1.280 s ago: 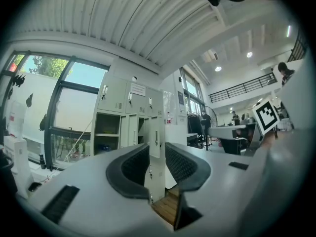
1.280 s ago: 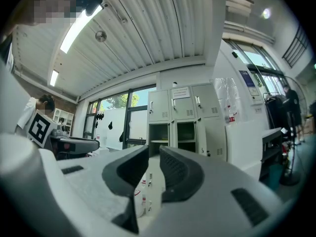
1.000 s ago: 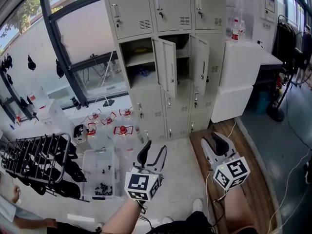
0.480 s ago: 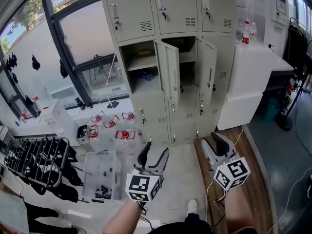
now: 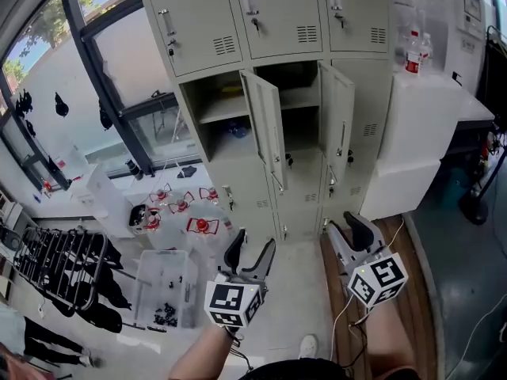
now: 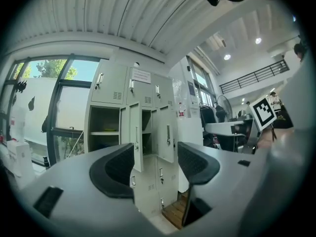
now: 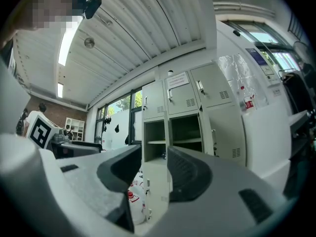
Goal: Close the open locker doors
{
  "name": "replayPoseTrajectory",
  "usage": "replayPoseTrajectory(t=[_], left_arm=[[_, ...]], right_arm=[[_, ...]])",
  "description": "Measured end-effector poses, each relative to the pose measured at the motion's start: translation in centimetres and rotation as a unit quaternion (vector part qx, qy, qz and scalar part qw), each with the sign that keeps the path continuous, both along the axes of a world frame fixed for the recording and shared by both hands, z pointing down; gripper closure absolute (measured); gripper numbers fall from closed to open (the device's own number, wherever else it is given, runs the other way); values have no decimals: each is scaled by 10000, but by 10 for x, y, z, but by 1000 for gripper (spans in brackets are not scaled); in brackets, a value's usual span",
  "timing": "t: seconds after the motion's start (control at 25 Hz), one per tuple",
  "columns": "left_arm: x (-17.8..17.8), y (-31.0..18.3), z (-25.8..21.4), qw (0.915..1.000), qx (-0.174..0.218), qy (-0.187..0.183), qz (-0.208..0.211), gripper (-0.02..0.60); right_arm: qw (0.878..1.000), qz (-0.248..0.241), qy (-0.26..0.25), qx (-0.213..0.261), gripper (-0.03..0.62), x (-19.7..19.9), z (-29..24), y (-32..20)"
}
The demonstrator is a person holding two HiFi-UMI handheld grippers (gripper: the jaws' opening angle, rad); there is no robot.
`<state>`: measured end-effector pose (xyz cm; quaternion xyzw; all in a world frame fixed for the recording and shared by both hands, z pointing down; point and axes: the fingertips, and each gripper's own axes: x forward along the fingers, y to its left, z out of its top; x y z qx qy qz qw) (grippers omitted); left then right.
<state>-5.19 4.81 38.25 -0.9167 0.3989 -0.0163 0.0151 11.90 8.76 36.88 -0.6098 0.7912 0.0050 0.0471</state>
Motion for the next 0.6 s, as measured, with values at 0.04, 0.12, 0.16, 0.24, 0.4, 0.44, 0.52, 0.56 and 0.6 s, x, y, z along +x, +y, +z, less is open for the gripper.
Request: replayPoseTrajectory(t=[0.04, 0.12, 0.16, 0.24, 0.4, 0.44, 0.52, 0.56, 0.6], left_arm=[[6, -4, 0, 10000, -2, -9, -24, 314], [19, -13, 1, 10000, 0, -29, -68, 314], [25, -17, 1, 10000, 1, -33, -86, 314], [36, -23, 0, 9999, 12, -33, -121, 314], [57, -35, -6, 9998, 59, -27, -173, 314], [62, -38, -8, 9998, 71, -27, -187, 314], [69, -43, -10, 9997, 98, -18, -220, 314], [73, -45, -11, 9997, 111, -6, -237, 314], [76, -48, -12, 9996, 121, 4, -249, 314]], right_arm=[[10000, -23, -9, 2, 447, 6, 0, -5], [10000, -75, -29, 5, 447, 18, 2, -15], [9999, -105, -32, 6, 447, 23, 3, -20], [9999, -164, -27, 9, 447, 32, 4, -27], [9997, -261, 1, 3, 447, 49, 2, -40], [9996, -281, 5, 1, 447, 53, 2, -43], [9995, -316, 26, 9, 447, 59, 0, -47], [9994, -331, 39, 20, 447, 62, -1, -49], [9994, -341, 46, 32, 447, 65, -2, -51]])
